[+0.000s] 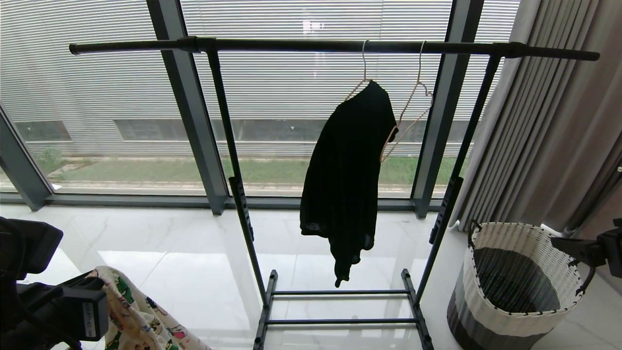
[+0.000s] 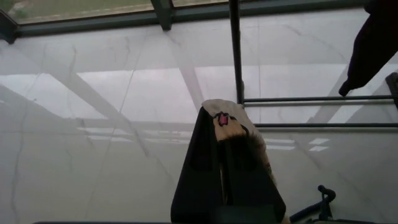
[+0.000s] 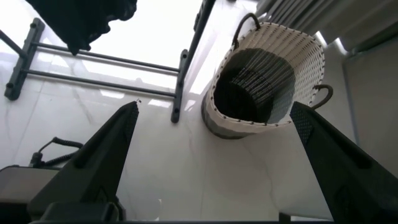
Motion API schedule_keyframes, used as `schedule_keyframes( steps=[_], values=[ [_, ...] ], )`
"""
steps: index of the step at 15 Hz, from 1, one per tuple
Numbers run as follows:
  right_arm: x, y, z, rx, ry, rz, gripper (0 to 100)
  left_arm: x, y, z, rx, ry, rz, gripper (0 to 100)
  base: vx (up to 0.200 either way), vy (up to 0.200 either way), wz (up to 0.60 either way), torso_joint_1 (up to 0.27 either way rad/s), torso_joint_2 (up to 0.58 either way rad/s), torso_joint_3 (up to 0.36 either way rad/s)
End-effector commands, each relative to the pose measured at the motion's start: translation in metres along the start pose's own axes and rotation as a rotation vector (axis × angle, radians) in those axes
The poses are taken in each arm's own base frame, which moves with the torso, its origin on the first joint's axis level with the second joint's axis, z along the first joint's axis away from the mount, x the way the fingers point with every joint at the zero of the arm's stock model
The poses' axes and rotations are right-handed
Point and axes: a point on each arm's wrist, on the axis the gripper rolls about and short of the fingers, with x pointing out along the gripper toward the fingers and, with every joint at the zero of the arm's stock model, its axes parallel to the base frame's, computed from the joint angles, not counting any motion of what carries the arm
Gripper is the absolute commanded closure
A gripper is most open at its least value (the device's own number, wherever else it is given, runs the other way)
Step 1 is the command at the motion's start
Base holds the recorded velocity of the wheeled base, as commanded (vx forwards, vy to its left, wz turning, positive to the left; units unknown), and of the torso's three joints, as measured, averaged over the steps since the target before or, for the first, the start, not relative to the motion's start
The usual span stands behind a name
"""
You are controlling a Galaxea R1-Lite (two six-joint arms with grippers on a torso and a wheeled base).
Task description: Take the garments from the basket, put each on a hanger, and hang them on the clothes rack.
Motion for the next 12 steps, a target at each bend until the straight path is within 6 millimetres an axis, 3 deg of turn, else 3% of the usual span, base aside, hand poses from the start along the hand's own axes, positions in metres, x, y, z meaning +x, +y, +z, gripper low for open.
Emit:
schedule_keyframes(
  steps=[1, 7, 12],
  values=[
    [0.0005, 0.0001, -0.0001, -0.001, 0.002, 0.000, 0, 0.0004, -0.0001, 0.0002, 0.000, 0.000, 0.000, 100, 0.000, 0.000, 0.00, 0.217, -0.49, -0.281],
    [0.0005, 0.0001, -0.0001, -0.001, 0.002, 0.000, 0, 0.0004, -0.0001, 0.0006, -0.001, -0.001, 0.000, 100, 0.000, 0.000, 0.00, 0.216, -0.49, -0.273],
    [0.0011, 0.0001, 0.0014, 0.005, -0.013, -0.001, 0, 0.0001, 0.0000, 0.0007, -0.001, -0.002, 0.000, 100, 0.000, 0.000, 0.00, 0.054, -0.11, -0.059]
  ],
)
